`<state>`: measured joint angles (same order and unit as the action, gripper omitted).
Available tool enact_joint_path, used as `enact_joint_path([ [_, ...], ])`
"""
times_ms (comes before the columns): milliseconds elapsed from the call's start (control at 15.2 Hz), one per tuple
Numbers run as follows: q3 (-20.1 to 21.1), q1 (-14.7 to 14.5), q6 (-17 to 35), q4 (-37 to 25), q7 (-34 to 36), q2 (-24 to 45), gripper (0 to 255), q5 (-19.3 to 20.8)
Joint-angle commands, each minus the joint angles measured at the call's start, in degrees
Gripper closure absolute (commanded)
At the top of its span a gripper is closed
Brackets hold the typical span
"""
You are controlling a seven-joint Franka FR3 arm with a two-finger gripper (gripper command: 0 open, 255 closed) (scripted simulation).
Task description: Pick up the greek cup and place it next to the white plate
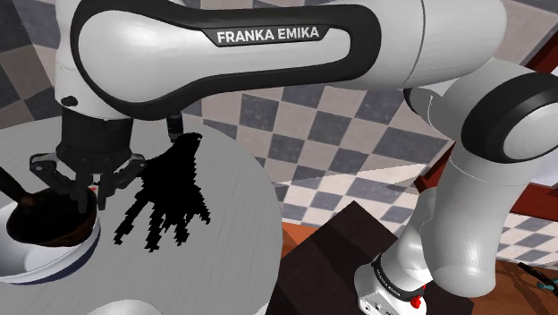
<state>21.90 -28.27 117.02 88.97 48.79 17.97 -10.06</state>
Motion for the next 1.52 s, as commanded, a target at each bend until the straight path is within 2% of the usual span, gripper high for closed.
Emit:
enact_joint_path([
  [0, 0.0, 0.0, 1.5, 1.3, -0.3, 0.1, 255, -0.1],
  [1452, -0.3, -0.4, 16.2, 11.5, -3.3, 5.2, 255, -0.1],
])
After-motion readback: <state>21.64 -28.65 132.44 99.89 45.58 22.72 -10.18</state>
